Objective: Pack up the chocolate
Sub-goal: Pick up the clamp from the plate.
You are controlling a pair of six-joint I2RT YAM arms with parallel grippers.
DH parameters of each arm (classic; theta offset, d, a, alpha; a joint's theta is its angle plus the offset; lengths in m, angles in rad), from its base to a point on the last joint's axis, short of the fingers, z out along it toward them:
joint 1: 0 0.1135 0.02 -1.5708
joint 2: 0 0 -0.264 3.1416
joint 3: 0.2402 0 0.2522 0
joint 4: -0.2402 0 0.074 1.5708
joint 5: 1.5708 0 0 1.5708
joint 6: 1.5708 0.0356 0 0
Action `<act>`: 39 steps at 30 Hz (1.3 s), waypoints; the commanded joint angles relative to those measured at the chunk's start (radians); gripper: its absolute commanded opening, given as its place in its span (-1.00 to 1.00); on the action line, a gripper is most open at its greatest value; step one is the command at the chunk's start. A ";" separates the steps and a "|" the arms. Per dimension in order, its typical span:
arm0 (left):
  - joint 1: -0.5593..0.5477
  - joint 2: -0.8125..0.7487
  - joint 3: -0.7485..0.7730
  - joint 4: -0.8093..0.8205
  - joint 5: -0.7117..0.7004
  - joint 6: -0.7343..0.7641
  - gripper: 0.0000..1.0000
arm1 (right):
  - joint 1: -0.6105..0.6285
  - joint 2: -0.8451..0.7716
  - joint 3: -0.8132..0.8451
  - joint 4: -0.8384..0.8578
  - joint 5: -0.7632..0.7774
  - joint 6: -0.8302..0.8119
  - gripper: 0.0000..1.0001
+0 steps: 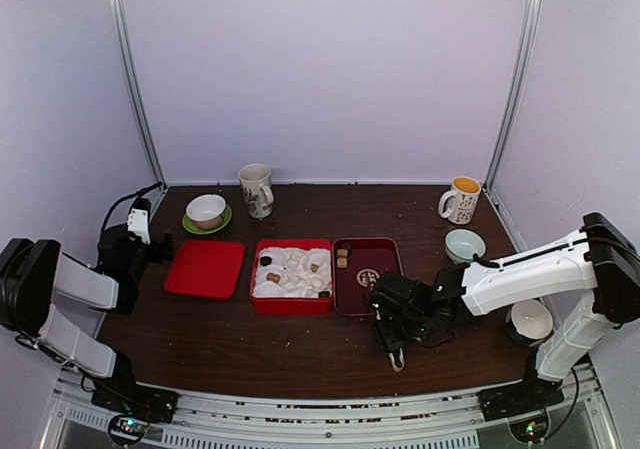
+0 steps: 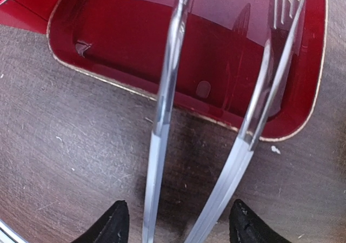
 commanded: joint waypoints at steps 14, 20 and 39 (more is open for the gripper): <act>0.009 0.006 0.016 0.052 -0.005 -0.002 0.96 | -0.026 -0.094 -0.017 0.015 0.103 -0.042 -0.40; 0.010 0.006 0.015 0.052 -0.005 -0.002 0.95 | -0.075 -0.134 0.023 -0.039 0.163 -0.121 -0.48; 0.009 0.006 0.014 0.052 -0.005 -0.002 0.96 | -0.249 -0.091 0.082 0.036 0.023 -0.310 -0.50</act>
